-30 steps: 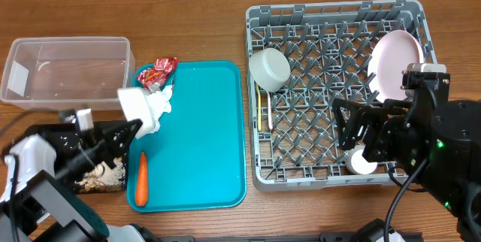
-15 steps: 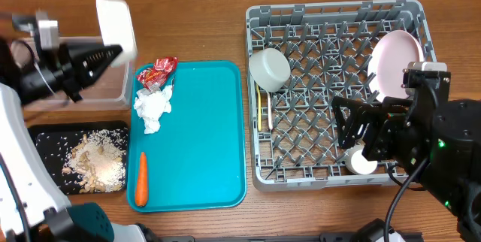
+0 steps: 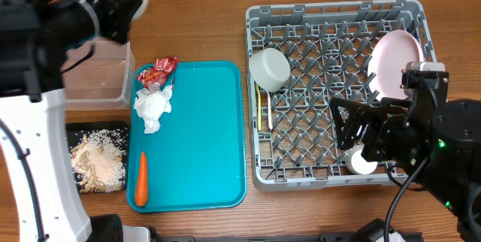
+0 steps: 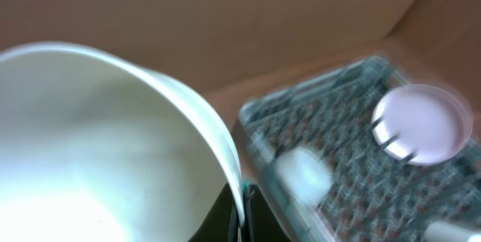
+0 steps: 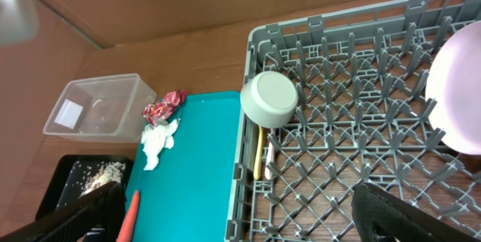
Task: Sort waste into correct bins and load items into the dishwasher rack
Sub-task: 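Lift the empty bowl and swing it toward the rack, left gripper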
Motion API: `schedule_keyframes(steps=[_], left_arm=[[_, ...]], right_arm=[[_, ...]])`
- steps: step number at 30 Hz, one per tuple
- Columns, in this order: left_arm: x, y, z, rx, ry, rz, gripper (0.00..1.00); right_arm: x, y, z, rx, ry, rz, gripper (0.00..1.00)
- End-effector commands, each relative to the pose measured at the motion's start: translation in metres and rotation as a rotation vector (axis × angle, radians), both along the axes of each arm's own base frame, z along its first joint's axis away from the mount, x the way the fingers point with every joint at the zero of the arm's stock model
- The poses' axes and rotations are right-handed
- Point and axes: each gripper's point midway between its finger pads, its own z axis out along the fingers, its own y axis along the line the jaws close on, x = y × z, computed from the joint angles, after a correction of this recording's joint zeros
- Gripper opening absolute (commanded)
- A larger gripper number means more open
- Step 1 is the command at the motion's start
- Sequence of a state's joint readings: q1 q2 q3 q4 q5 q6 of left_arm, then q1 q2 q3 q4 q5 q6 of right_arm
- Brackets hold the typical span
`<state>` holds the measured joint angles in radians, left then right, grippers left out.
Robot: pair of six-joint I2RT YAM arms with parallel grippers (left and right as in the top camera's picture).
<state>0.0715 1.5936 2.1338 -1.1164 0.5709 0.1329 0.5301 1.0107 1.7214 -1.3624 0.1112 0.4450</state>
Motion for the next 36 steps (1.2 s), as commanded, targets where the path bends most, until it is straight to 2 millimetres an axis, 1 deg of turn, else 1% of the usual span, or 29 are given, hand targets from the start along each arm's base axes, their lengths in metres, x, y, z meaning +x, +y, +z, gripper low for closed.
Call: schedule_keyframes(steps=[1, 2, 3, 4, 6, 9, 12, 15, 18, 21, 24, 29, 31, 33, 34, 36], left_arm=[[0.004, -0.048, -0.001, -0.135, 0.045, -0.058, 0.04], [0.004, -0.062, -0.002, -0.136, 0.032, -0.104, 0.04], [0.002, -0.082, -0.006, -0.117, 0.004, -0.185, 0.04], [0.000, -0.092, -0.010, -0.100, -0.008, -0.224, 0.04], [-0.005, -0.114, -0.025, -0.037, -0.025, -0.308, 0.04], [-0.022, -0.145, -0.045, 0.035, -0.035, -0.441, 0.04], [-0.041, -0.169, -0.067, 0.080, -0.007, -0.535, 0.04], [-0.050, -0.181, -0.087, 0.121, 0.023, -0.551, 0.04], [-0.057, -0.183, -0.099, 0.138, 0.058, -0.529, 0.04], [-0.064, -0.176, -0.102, 0.162, 0.057, -0.478, 0.04], [-0.074, -0.160, -0.091, 0.178, 0.023, -0.413, 0.04], [-0.108, -0.127, -0.060, 0.153, -0.078, -0.356, 0.04], [-0.124, -0.121, -0.052, 0.098, -0.117, -0.382, 0.04], [-0.137, -0.120, -0.050, 0.014, -0.146, -0.431, 0.04], [-0.140, -0.120, -0.052, -0.032, -0.150, -0.446, 0.04], [-0.140, -0.120, -0.060, -0.139, -0.139, -0.473, 0.04]], right_arm=[[-0.003, 0.000, 0.006, 0.020, -0.013, 0.004, 1.00], [-0.003, 0.000, 0.006, 0.021, -0.010, 0.007, 1.00], [-0.005, 0.002, 0.004, 0.023, -0.001, 0.016, 1.00], [-0.006, 0.002, 0.003, 0.024, 0.006, 0.023, 1.00], [-0.009, 0.003, 0.000, 0.021, 0.022, 0.030, 1.00], [-0.013, 0.001, -0.006, 0.007, 0.048, 0.031, 1.00], [-0.015, -0.001, -0.010, -0.002, 0.065, 0.030, 1.00], [-0.018, -0.002, -0.013, -0.011, 0.081, 0.030, 1.00], [-0.018, -0.003, -0.014, -0.015, 0.086, 0.030, 1.00], [-0.018, -0.003, -0.014, -0.015, 0.086, 0.030, 1.00], [-0.018, -0.003, -0.015, -0.015, 0.087, 0.030, 1.00], [-0.019, -0.003, -0.016, -0.019, 0.094, 0.030, 1.00], [-0.020, -0.004, -0.017, -0.022, 0.100, 0.030, 1.00], [-0.021, -0.004, -0.018, -0.025, 0.104, 0.030, 1.00], [-0.021, -0.004, -0.019, -0.025, 0.106, 0.030, 1.00], [-0.021, -0.004, -0.019, -0.026, 0.106, 0.030, 1.00]])
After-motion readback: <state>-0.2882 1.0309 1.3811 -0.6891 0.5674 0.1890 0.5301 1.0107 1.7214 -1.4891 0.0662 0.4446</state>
